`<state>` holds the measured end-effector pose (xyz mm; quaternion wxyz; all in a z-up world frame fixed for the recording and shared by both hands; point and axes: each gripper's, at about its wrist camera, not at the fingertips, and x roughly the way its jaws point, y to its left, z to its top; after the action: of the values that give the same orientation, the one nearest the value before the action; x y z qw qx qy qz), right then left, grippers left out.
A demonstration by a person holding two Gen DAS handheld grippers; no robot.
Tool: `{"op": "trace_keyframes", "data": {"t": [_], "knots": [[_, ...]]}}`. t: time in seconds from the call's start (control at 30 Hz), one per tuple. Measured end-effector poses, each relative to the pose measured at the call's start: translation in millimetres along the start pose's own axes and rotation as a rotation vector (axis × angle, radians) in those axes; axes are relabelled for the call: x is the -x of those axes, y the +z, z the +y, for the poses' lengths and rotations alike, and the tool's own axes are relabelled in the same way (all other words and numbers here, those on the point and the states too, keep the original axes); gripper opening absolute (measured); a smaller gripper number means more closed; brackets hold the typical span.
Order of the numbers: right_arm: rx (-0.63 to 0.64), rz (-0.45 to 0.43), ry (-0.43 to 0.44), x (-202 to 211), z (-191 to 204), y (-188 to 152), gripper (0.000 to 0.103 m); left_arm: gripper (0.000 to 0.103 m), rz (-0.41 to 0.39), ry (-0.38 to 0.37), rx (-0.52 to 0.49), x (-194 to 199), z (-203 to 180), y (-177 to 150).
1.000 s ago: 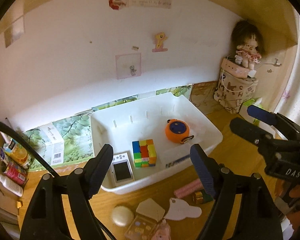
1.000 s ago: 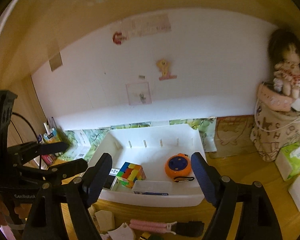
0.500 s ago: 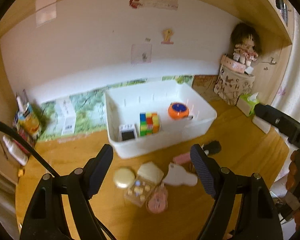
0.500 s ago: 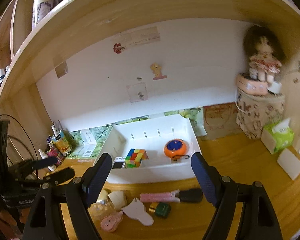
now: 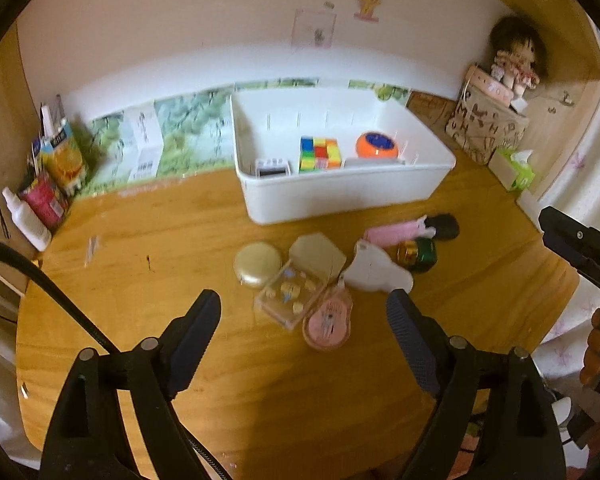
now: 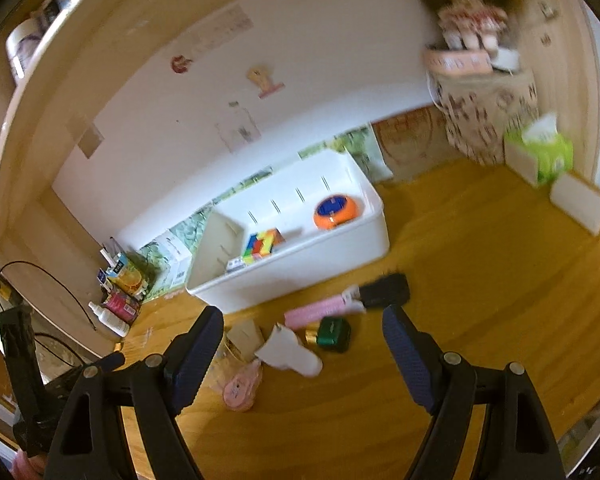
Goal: Organize rigid objects
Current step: 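Withdraw both tools from the bin toward the remaining desk items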
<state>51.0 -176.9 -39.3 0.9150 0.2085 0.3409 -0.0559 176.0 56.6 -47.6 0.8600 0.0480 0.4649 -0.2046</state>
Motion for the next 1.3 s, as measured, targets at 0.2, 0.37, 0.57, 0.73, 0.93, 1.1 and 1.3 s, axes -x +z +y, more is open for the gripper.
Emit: {"op": "trace_keyframes", "data": {"t": [0.2, 0.37, 0.57, 0.73, 0.93, 1.1, 1.3], "knots": [[-0.084, 0.109, 0.013, -20, -11, -11, 0.082, 0.088, 0.075, 0.006, -0.015, -14, -4, -14], [-0.161, 0.195, 0.026, -40, -21, -18, 0.082, 0.088, 0.142, -0.007, -0.009, -28, -8, -22], [-0.226, 0.285, 0.023, -65, -28, -23, 0.082, 0.088, 0.226, -0.022, -0.002, -49, -15, -23], [-0.251, 0.37, 0.004, -88, -31, -24, 0.082, 0.088, 0.29, -0.019, 0.004, -67, -20, -19], [-0.312, 0.5, 0.03, -117, -32, -24, 0.082, 0.088, 0.38, -0.029, 0.015, -91, -29, -16], [-0.355, 0.605, 0.03, -134, -33, -24, 0.082, 0.088, 0.442, -0.042, 0.057, -107, -29, -18], [-0.421, 0.688, 0.023, -148, -38, -21, 0.082, 0.087, 0.475, -0.055, 0.128, -125, -19, -17]]}}
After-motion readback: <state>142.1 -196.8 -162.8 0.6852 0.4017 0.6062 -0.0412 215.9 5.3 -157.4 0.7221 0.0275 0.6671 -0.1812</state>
